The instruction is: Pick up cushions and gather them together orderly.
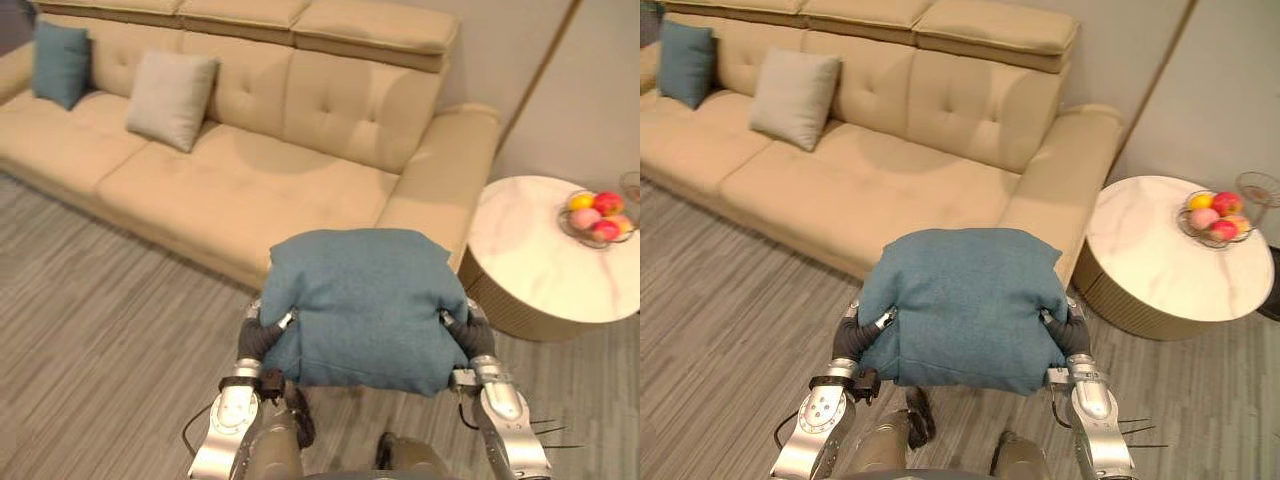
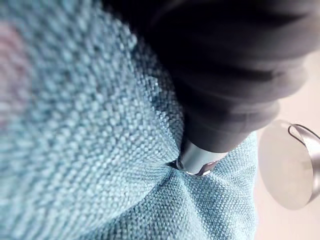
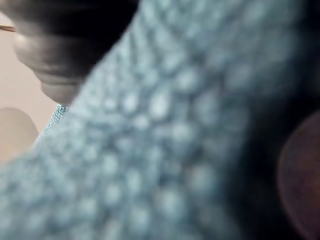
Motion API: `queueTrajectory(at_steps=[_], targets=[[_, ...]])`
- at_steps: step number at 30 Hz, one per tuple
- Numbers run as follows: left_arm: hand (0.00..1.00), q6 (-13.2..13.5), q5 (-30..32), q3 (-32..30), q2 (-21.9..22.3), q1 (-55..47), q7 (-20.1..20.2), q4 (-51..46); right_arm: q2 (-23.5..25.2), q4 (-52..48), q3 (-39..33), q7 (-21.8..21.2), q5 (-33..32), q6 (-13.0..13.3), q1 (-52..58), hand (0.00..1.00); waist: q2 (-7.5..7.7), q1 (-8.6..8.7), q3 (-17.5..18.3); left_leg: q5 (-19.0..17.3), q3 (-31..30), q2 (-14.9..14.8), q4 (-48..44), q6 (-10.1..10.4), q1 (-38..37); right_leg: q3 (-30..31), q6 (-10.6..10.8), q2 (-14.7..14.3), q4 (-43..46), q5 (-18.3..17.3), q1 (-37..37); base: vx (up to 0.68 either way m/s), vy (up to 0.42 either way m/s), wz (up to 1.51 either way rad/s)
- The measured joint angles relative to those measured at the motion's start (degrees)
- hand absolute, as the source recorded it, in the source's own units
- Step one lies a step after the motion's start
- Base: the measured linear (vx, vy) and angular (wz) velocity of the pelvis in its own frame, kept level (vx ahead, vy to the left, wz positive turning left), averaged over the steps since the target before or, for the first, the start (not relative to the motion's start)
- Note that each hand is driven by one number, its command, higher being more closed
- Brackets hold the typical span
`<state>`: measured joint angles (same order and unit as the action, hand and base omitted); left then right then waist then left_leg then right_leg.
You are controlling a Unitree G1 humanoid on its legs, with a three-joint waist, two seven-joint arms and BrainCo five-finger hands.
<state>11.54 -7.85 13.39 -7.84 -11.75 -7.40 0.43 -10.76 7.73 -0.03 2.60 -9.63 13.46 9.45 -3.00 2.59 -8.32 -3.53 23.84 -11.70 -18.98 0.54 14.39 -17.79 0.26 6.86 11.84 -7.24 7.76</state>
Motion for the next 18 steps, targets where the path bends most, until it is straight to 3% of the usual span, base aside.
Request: queueTrajectory(at_steps=[1,2,5,9,11,13,15,17,18], targets=[[1.00,0.00,0.00,0.03,0.12,0.56,0.04,0.58,0.01,-0.02,-0.15,0.02,0.00,0.00,-0.02,1.00,-0.49,-0.02,0.31,-0.68,-0.15,0.47,3.67,0.87,-1.37,-0.18,0.58,-0.18,-0.39,0.36,0.62,-0.07,0.133,0.55],[1.00,0.00,0.00,-0.02,-0.25,2.45,0.11,2.43,1.25,-0.02,-0.76,0.06,-0.02,-0.09,-0.05,1.00,0.13,-0.24,0.29,0.63,0.18,1.85,6.62,1.07,-1.56,0.57,1.55,0.28,-1.15,0.99,1.59,-0.06,0.116,0.42],[1.00,-0.03,-0.46,-0.16,-1.68,2.00,0.10,3.99,3.73,-0.03,-1.11,0.00,0.00,-0.44,-0.12,1.00,1.28,-0.69,0.43,-0.36,0.13,2.04,3.31,-1.22,0.98,0.57,2.84,0.46,-3.91,5.08,1.10,-0.02,0.141,0.17],[1.00,-0.03,-0.46,-0.30,-1.90,1.66,0.13,3.98,4.14,-0.02,-0.91,-0.04,-0.01,-0.71,-0.31,1.00,1.40,-0.97,0.40,-3.36,1.22,2.10,-0.22,-2.50,2.07,1.89,3.96,1.40,-4.00,5.90,1.44,-0.01,0.161,-0.16],[1.00,-0.03,-0.44,-0.30,-1.89,1.68,0.72,3.93,3.71,-0.02,-0.85,-0.03,0.03,-0.72,-0.48,1.00,1.50,-1.03,0.37,-6.33,1.80,2.62,-1.82,-2.24,2.13,2.72,4.83,2.58,-2.05,4.02,2.16,-0.02,0.152,-0.20],[1.00,-0.03,-0.41,-0.16,-1.91,1.74,1.21,3.51,3.51,-0.02,-0.90,0.00,0.04,-0.72,-0.20,1.00,2.41,0.19,0.41,-8.13,1.48,5.02,-2.26,-3.27,1.69,3.14,5.10,5.57,3.43,0.54,3.73,0.04,0.175,0.20],[1.00,-0.03,-0.28,0.09,-1.90,1.76,1.31,3.21,3.46,-0.02,-1.21,0.01,0.14,-0.73,0.29,1.00,3.18,0.85,0.23,-9.43,0.71,7.22,-2.46,-4.09,0.65,2.80,3.37,7.77,7.66,-1.82,3.82,0.12,0.146,0.39],[1.00,-0.14,0.18,0.06,-1.96,1.77,1.30,3.00,3.56,0.25,-1.21,0.01,0.24,-0.78,0.49,1.00,3.50,1.54,0.09,-11.08,-0.98,9.15,-3.06,-6.34,-0.88,5.57,0.87,10.66,21.69,-0.86,9.05,0.21,0.138,0.41],[1.00,-0.36,0.21,0.09,-2.08,1.67,1.30,2.98,3.53,0.63,-1.22,0.00,0.22,-0.86,0.87,1.00,3.42,1.63,0.07,-11.63,-1.60,9.19,-3.16,-6.94,-2.14,6.56,1.58,10.48,24.76,-2.20,10.13,0.23,0.099,0.27]])
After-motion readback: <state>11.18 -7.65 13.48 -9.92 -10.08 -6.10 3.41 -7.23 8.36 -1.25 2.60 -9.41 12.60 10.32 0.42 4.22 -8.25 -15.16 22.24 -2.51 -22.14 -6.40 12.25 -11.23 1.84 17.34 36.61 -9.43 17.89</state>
